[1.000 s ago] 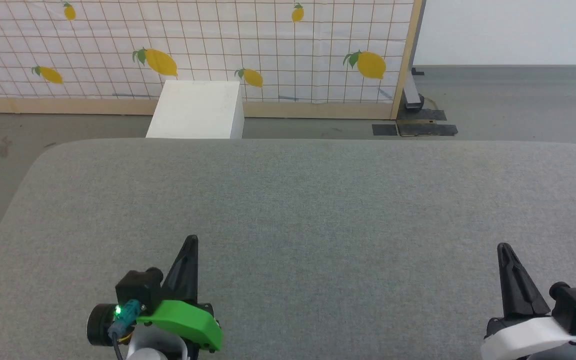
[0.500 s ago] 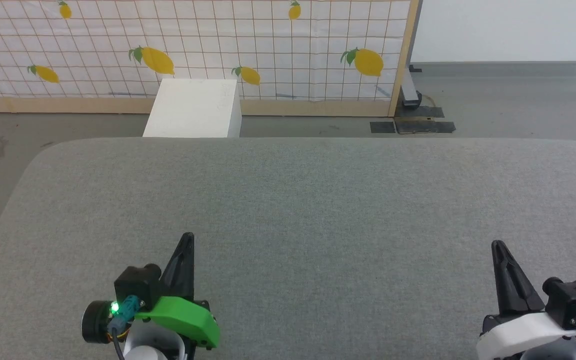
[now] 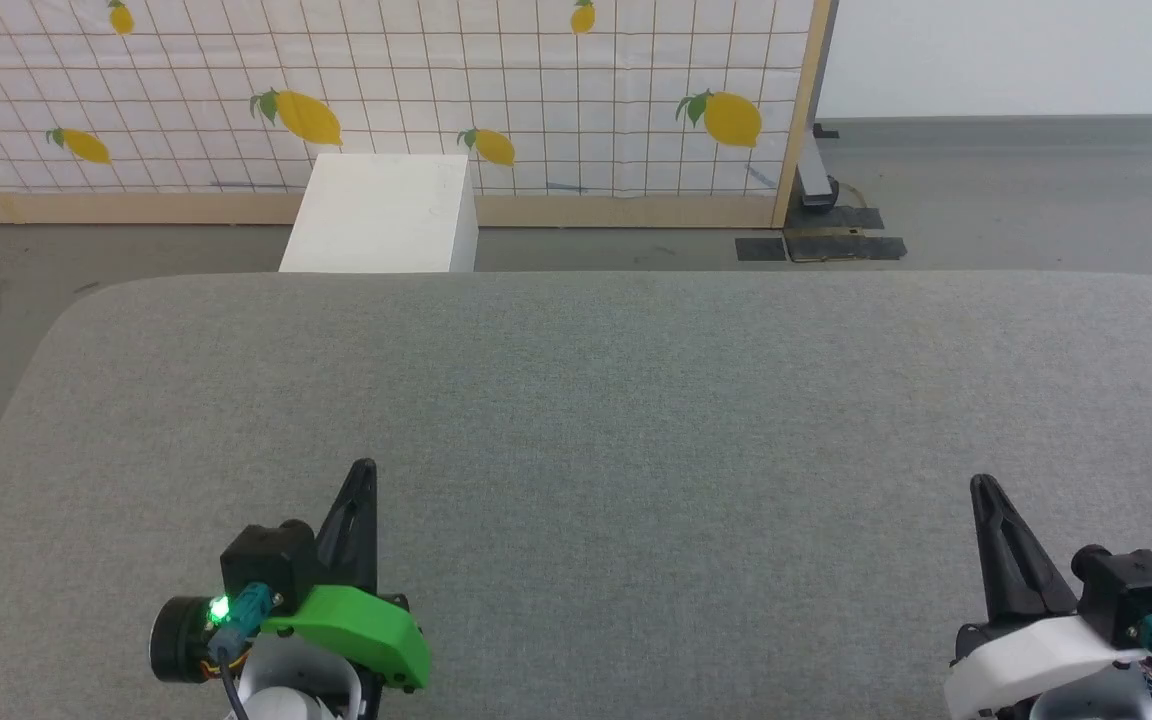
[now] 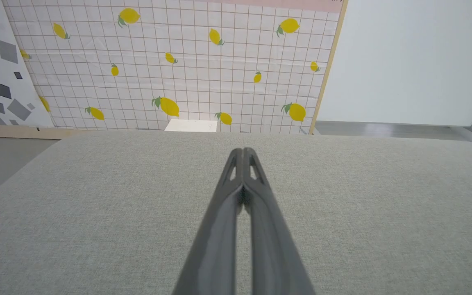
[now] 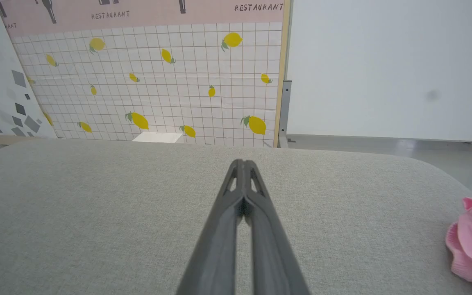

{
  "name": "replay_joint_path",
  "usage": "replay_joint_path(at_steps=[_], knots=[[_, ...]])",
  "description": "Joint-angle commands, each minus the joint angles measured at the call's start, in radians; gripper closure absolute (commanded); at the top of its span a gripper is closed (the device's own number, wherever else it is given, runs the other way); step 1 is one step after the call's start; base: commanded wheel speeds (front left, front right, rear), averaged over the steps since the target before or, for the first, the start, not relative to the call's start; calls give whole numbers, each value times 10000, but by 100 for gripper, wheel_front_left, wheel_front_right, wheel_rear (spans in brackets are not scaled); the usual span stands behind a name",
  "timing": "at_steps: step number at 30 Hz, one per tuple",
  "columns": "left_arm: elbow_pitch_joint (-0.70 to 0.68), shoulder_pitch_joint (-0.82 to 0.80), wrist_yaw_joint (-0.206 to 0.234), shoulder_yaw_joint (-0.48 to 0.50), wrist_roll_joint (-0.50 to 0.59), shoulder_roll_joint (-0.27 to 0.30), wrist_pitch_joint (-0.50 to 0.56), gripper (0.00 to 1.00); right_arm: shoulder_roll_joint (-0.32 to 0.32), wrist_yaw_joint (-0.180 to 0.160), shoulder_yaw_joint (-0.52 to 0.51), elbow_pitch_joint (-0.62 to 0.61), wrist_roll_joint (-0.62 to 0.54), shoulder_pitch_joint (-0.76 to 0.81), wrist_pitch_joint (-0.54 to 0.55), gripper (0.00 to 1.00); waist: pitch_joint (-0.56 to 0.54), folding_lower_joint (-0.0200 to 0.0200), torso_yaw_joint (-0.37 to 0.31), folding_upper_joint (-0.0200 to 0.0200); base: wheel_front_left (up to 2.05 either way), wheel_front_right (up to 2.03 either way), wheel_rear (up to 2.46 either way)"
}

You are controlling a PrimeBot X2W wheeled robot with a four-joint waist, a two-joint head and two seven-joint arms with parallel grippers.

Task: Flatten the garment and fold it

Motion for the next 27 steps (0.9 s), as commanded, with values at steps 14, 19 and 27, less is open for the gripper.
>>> replay_joint_path(at_steps=[14,19,27], knots=[[-318,216,128,190,367,-19,326,100,9,-8,170,-100,-191,-320,282,100,64,0,-69,0,0,0,0],[-409,233,154,247,460,-21,429,100,10,-9,219,-116,-235,-361,365,100,86,0,-93,0,0,0,0],[-551,259,194,336,606,-23,590,100,11,-10,298,-142,-304,-427,494,100,120,0,-131,0,0,0,0]])
